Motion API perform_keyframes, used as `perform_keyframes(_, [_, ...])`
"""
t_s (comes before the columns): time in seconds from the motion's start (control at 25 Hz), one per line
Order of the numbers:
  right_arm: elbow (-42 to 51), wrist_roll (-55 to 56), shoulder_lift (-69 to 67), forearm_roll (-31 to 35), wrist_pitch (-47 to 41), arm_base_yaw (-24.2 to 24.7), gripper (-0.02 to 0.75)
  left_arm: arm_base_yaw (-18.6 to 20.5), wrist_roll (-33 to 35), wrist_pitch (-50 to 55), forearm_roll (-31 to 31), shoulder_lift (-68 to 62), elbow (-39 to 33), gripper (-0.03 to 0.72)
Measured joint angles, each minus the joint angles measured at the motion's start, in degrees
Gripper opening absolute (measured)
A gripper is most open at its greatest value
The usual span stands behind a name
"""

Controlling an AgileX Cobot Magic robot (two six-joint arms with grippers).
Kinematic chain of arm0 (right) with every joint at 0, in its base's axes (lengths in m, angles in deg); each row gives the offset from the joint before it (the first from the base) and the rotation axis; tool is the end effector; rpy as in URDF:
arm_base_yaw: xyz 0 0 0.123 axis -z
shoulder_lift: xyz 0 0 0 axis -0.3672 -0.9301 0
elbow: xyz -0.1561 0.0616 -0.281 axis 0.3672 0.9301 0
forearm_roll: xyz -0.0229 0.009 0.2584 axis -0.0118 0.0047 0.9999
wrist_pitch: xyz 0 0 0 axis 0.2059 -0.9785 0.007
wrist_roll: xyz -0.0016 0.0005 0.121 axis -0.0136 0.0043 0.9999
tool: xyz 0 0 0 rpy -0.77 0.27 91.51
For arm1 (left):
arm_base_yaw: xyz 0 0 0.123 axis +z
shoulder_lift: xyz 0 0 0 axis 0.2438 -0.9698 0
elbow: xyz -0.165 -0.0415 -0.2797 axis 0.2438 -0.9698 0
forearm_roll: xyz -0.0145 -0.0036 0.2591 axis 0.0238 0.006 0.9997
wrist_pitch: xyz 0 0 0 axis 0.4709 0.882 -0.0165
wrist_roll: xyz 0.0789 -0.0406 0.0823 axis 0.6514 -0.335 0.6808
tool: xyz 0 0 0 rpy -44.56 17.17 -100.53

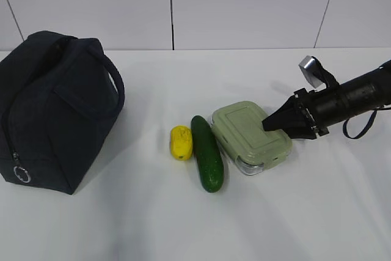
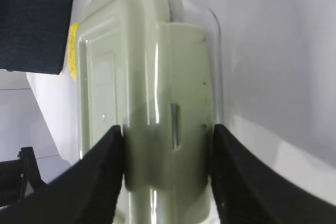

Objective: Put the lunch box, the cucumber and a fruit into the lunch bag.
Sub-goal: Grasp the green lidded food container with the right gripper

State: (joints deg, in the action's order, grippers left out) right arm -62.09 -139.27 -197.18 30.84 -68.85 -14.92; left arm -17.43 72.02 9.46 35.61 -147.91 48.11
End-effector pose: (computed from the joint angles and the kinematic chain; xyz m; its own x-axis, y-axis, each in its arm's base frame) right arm 0.4490 0.0501 0.1106 -0.9538 -0.1003 -0.2832 -0.2914 0.5384 0.7907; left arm 0.3001 -0.0289 0.3104 -0.9087 0.1105 -0.4025 0.1482 0.9869 -0.0637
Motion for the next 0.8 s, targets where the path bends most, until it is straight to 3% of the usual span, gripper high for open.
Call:
perform_keyframes(0.36, [0.0, 0.0, 0.0, 0.0, 0.0, 0.0, 0.386, 0.6, 0.6, -0.2, 1.9, -10.2, 4.0, 0.403])
perform_keyframes(0.44, [0.0, 0.0, 0.0, 0.0, 0.0, 0.0, 0.386, 0.6, 0.6, -0.3, 2.3, -11.4, 4.0, 0.34])
perform_keyframes(0.6, [0.0, 0.0, 0.0, 0.0, 0.0, 0.0, 0.386, 0.7, 0.6, -1.0, 4.6, -11.9, 4.4, 0.072])
perform_keyframes(0.68, [0.0, 0.0, 0.0, 0.0, 0.0, 0.0, 0.386, 0.8, -0.1, -0.8, 6.9, -11.9, 5.4, 0.013])
perform_keyframes(0.8, [0.0, 0.0, 0.0, 0.0, 0.0, 0.0, 0.386, 0.8, -2.3, 0.8, 11.4, -12.1, 8.3, -0.003])
